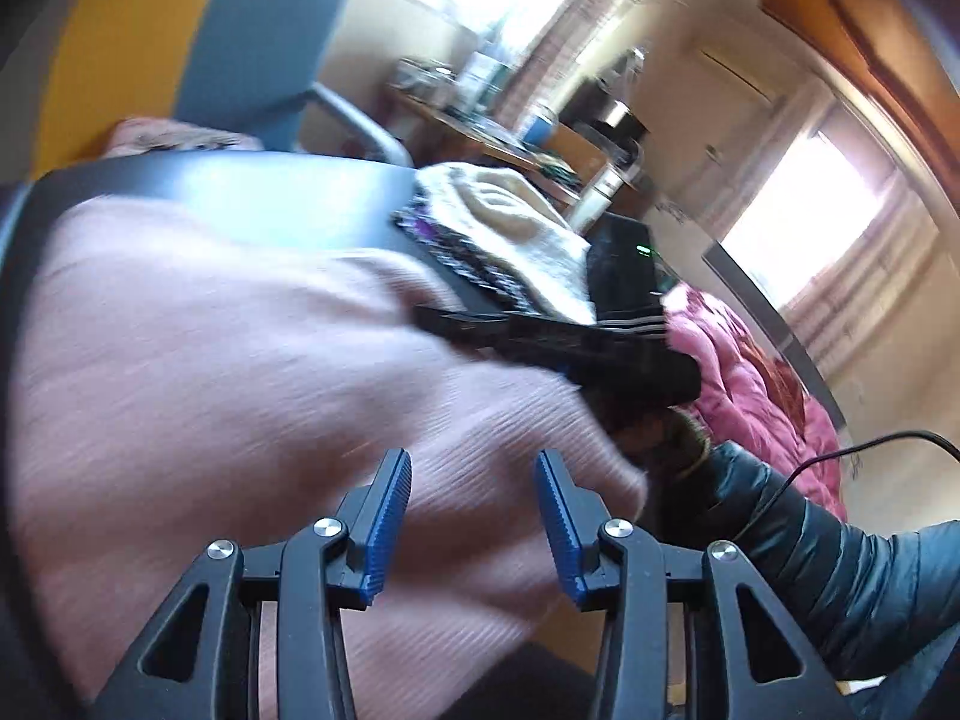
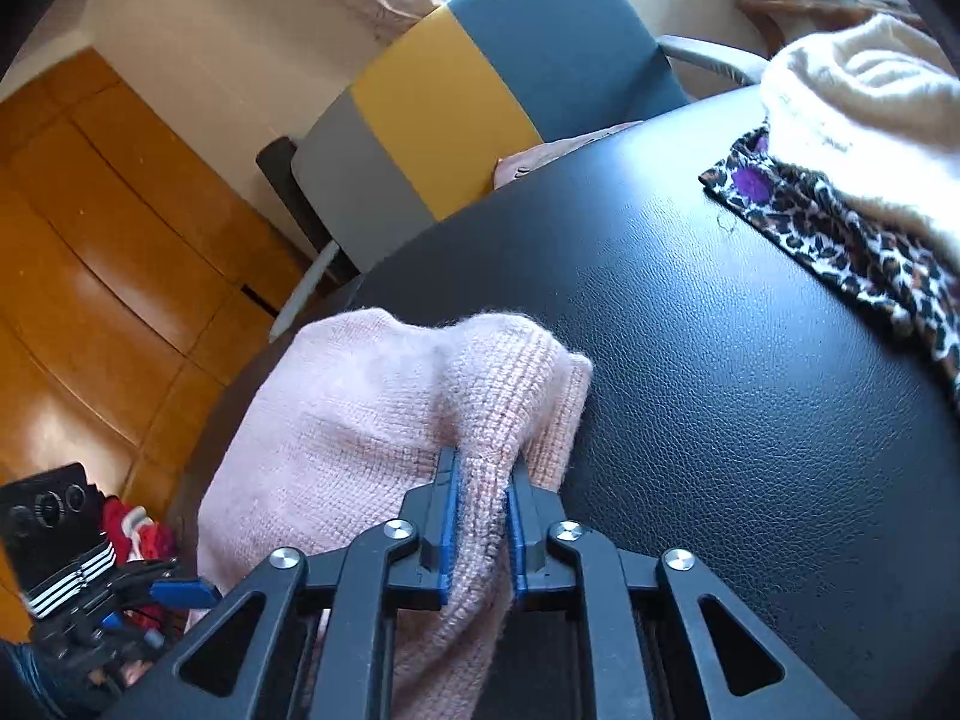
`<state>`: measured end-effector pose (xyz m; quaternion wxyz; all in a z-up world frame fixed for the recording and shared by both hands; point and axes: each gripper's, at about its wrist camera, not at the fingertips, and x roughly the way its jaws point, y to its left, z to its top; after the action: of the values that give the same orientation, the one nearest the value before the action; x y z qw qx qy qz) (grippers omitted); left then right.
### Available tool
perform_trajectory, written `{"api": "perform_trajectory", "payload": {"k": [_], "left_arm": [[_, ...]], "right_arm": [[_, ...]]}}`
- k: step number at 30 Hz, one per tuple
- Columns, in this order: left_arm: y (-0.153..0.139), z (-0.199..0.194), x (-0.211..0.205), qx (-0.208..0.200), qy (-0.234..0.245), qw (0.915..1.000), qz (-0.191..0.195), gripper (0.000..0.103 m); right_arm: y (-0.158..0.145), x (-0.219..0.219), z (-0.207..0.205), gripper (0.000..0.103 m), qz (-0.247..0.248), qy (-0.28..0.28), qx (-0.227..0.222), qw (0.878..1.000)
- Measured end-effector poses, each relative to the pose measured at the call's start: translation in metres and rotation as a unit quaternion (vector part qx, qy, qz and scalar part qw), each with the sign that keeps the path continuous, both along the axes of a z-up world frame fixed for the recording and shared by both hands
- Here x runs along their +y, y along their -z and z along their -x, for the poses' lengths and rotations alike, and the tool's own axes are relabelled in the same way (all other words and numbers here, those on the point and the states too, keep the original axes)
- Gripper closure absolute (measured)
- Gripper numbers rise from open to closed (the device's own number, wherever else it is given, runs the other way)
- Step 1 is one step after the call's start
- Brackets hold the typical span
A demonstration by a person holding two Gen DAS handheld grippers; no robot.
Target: Fold clothes
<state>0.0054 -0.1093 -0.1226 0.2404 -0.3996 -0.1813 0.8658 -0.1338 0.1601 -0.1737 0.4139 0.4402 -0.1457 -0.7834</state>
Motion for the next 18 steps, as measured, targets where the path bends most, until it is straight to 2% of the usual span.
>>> {"api": "perform_trajectory", "payload": {"k": [2,3,4,6,7,9,13,16,18], "left_arm": [[0.007,0.008,0.033,-0.006,0.035,0.9992,0.015,0.06],[0.015,0.011,0.054,-0.014,0.065,0.9972,0.033,0.06],[0.024,0.009,0.07,-0.019,0.084,0.9949,0.053,0.06],[0.04,0.005,0.1,-0.022,0.119,0.9884,0.093,0.056],[0.04,-0.002,0.105,0.001,0.117,0.9876,0.104,0.049],[0.039,-0.007,0.111,0.016,0.12,0.9852,0.122,0.048],[0.026,-0.005,0.095,-0.005,0.1,0.9914,0.084,0.048],[0.004,-0.019,0.077,0.016,0.08,0.9938,0.075,0.048],[-0.011,-0.033,0.061,0.037,0.062,0.9951,0.068,0.048]], "right_arm": [[0.006,0.005,0.005,0.071,0.0,0.002,-0.008,1.0],[0.009,0.008,0.007,0.064,-0.002,0.003,-0.012,1.0],[0.012,0.011,0.009,0.061,-0.003,0.005,-0.017,1.0],[0.013,0.014,0.011,0.062,-0.002,0.001,-0.018,1.0],[0.013,0.015,0.012,0.062,-0.001,-0.001,-0.019,1.0],[0.013,0.016,0.013,0.062,-0.003,-0.004,-0.019,1.0],[0.009,0.016,0.012,0.058,-0.018,-0.001,-0.019,1.0],[-0.004,0.019,0.008,0.055,-0.044,0.007,-0.011,0.999],[-0.022,0.022,0.004,0.055,-0.065,0.016,0.012,0.998]]}}
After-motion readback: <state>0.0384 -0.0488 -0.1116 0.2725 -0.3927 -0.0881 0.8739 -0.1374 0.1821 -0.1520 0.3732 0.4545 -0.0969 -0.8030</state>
